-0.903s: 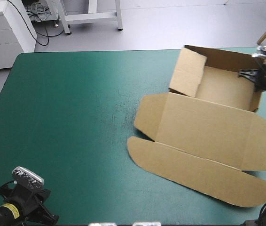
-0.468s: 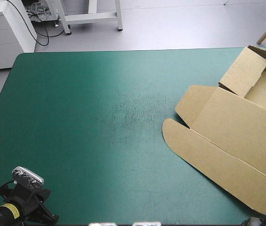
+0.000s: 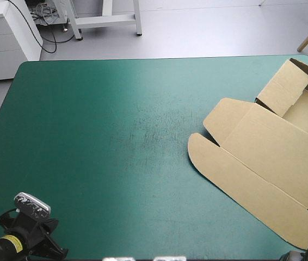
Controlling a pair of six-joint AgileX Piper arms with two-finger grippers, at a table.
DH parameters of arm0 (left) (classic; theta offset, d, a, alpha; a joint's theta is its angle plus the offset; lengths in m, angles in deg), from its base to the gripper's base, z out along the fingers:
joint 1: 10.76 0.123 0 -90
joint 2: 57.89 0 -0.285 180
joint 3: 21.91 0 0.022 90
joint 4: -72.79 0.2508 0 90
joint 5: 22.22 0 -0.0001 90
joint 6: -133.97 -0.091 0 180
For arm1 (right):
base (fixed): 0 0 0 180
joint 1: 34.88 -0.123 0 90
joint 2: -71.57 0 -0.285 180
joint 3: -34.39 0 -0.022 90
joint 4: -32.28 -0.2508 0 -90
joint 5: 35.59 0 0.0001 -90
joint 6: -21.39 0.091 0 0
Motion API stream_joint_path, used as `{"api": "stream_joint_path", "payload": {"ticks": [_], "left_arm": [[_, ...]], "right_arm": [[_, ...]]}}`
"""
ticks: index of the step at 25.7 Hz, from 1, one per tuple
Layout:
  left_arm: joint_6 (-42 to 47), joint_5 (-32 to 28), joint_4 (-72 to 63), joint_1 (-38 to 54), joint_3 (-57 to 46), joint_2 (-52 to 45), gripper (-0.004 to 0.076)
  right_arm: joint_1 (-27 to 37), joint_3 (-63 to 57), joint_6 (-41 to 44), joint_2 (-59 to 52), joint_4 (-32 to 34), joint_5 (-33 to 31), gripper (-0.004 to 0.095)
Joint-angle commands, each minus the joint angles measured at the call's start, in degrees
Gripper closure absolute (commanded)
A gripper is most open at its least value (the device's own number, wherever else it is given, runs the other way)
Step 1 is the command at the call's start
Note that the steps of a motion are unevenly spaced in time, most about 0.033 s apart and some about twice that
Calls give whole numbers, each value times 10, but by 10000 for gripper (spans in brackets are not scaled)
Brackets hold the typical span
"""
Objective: Fold the box
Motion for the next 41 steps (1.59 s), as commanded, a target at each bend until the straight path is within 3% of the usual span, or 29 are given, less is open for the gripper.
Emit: {"api": "stream_joint_path", "payload": {"ticks": [1,6,9,11,17,23,29,34,41], "left_arm": [[5,-25,0,-1,13,6,734],[5,-25,0,-1,13,6,734],[5,-25,0,-1,13,6,734],[5,-25,0,-1,13,6,734],[5,-25,0,-1,13,6,734],[5,-25,0,-1,13,6,734],[5,-25,0,-1,13,6,734],[5,-25,0,-1,13,6,734],[5,-25,0,-1,13,6,734]], "right_arm": [[3,17,-10,-55,-4,14,395],[3,4,-104,-101,-44,14,417],[3,-18,-126,-141,-61,14,485],[3,-38,-125,-168,-70,14,565],[3,-139,-132,-274,-131,14,929],[3,-279,-160,-410,-144,20,922],[-3,-498,-186,-611,-176,91,922],[-114,-670,-251,-763,-176,85,922],[-175,-720,-290,-868,-173,56,922]]}}
